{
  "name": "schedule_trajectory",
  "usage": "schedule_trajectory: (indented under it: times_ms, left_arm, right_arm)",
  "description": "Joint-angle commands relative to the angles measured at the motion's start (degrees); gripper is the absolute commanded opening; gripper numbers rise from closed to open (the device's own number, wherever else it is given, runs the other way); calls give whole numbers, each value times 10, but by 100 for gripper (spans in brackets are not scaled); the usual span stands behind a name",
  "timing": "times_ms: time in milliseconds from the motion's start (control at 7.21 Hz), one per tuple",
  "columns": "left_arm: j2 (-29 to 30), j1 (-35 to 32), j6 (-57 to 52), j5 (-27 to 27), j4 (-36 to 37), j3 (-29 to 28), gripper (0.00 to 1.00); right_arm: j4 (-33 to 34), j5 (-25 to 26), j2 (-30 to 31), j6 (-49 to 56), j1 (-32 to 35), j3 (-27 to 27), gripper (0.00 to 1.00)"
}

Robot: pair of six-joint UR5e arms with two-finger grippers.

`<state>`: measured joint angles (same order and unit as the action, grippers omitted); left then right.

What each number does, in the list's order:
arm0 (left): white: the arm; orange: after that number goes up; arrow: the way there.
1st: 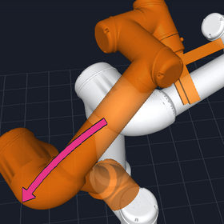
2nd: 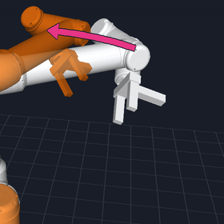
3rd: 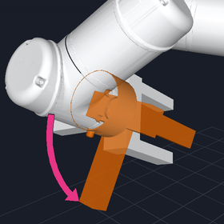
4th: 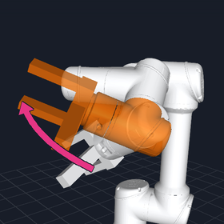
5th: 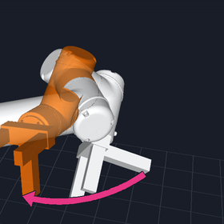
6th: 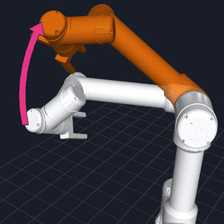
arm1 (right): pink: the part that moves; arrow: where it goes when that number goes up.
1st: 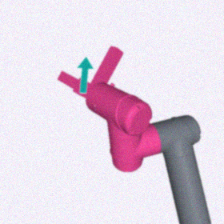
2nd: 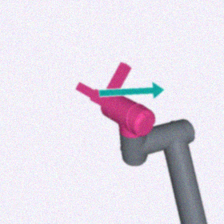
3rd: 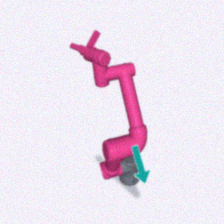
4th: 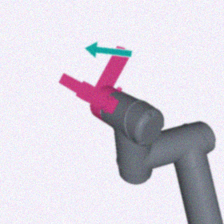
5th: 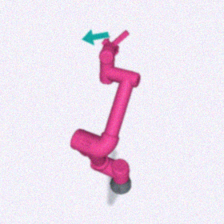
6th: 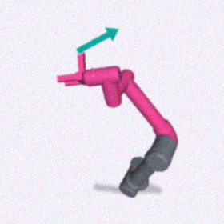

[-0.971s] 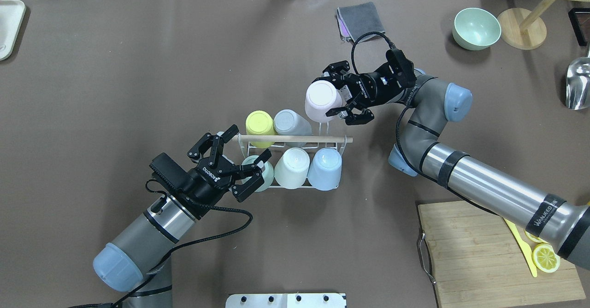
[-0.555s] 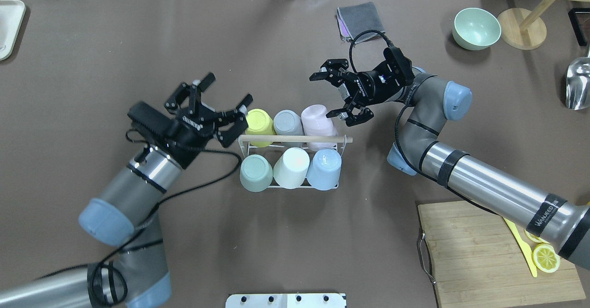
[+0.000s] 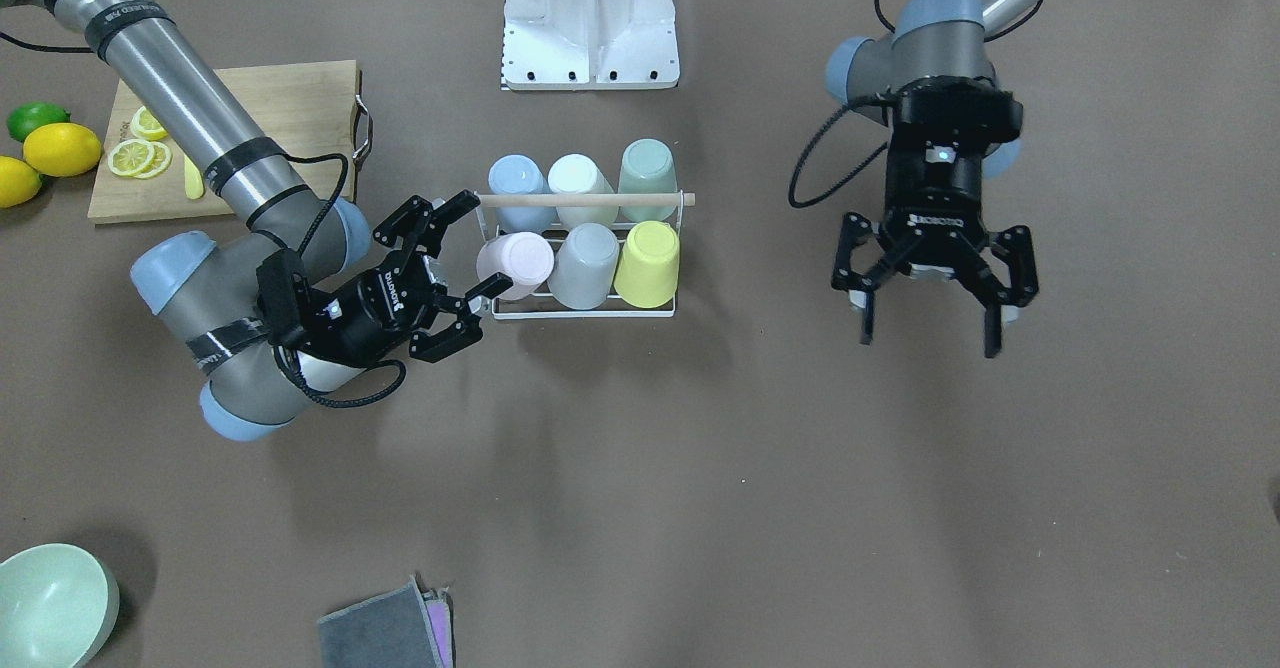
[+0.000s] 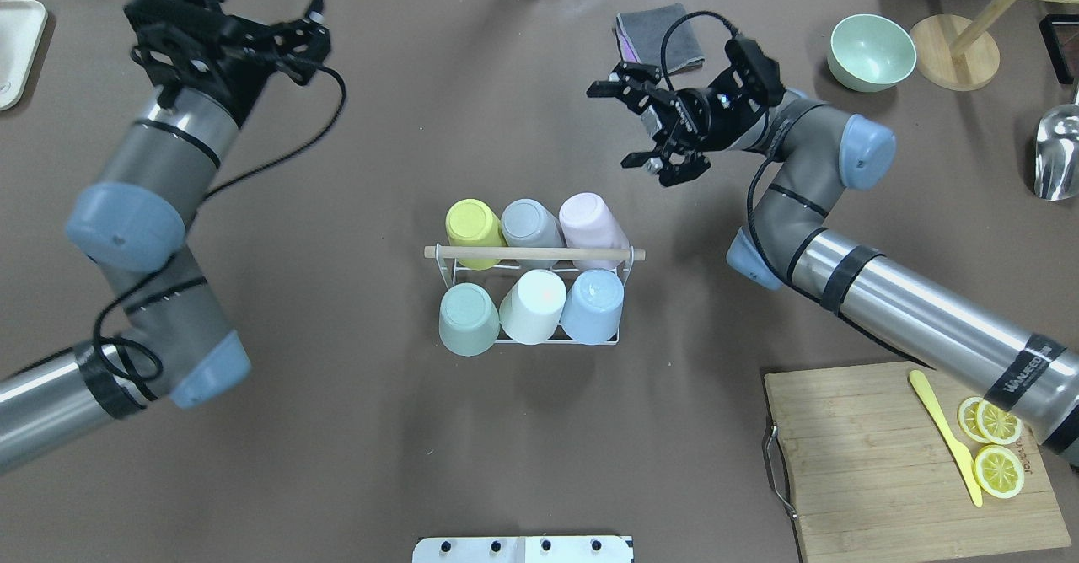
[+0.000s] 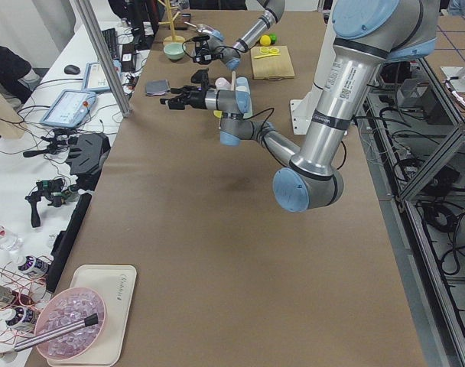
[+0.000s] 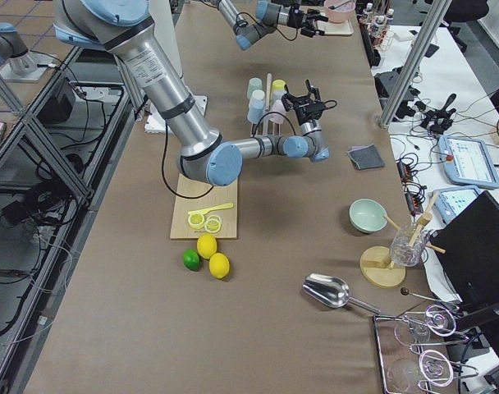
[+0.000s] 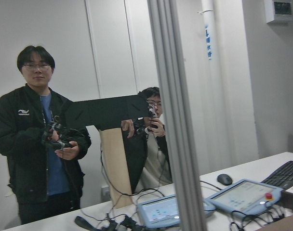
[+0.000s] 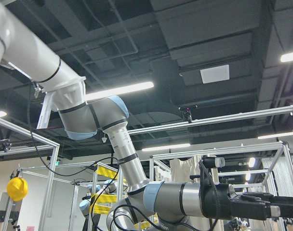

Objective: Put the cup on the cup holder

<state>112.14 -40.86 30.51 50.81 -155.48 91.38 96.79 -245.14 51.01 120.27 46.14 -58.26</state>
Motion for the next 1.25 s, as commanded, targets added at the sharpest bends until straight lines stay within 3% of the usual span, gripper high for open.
schedule_trajectory:
  times_ms: [0, 277, 555, 832, 1109]
  left_arm:
    - [-18, -89, 82, 119, 236, -5, 97]
    - [-38, -152, 87, 260, 359, -24, 97]
    - [-53, -216, 50, 434, 402, -65, 97]
    - [-62, -259, -9, 613, 403, -136, 97]
    - [-87, -299, -126, 720, 430, -161, 97]
  right_arm:
    - [87, -4, 3, -204, 44, -26, 99]
    - [149, 3, 17, -420, 65, -33, 99]
    - [248, 29, 58, -664, 108, -126, 99]
    - [323, 120, 87, -792, 141, -160, 99]
    - [362, 240, 140, -892, 154, -200, 99]
